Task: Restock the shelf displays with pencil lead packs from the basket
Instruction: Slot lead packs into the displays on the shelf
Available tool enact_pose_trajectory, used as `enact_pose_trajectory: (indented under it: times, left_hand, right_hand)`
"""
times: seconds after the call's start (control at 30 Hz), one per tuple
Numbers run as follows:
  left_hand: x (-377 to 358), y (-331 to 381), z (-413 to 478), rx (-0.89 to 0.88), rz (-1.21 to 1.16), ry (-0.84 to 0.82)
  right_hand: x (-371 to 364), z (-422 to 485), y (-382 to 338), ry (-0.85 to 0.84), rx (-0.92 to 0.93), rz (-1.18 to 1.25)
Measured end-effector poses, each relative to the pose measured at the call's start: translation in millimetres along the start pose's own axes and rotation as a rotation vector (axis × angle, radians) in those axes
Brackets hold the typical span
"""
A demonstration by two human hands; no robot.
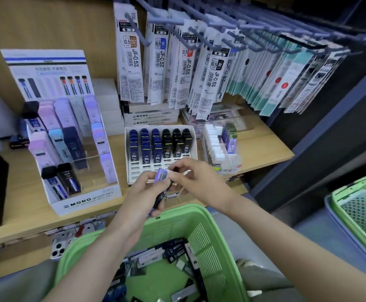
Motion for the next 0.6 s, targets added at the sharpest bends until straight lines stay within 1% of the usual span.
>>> enact_pose_trajectory:
  times: [0.1,0.17,0.3,0.37,0.43,0.5,0.6]
  left_hand:
    - [6.5,3.1,-4.6,-0.028,0.031,0.018]
    - [13.3,3.1,-8.0,-0.031,0.001,0.054]
    - [24.3,2.5,-15.3,-0.028,-0.214,0.103]
    - [28.9,5.6,-19.6,-0.054,-0.218,0.113]
    - [35.8,10.8,-24.2,-0.099,-0.144,0.152]
    - [41.6,17.3,-29.1,-0.135,-0.018,0.201]
    - [42.6,29.4,-33.8,-0.186,0.111,0.226]
  right_hand:
    - [4.7,-7.2,1.4,0.05,0.007,0.185]
    - [9.0,-13.9,-0.4,0.067,0.018,0.291]
    - [18.8,-25.9,-1.5,0.134,0.015,0.353]
    - [15.1,-28.4,-2.6,0.122,0.011,0.346]
    - [7.1,-27.9,-4.2,0.093,0.008,0.307]
    - [-2.2,-26.0,-7.5,0.062,0.014,0.217]
    - [-18.3,-22.6,-16.1,0.014,0.071,0.051]
Point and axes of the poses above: each hand's wrist, its own z-axis towards the middle knuckle, its own x-axis out of the back of the hand, y = z × x, the point moved 10 cm from there along z, towards the middle knuckle, and after that the axes turned 11 degrees about -y, right-handed, at the moved point
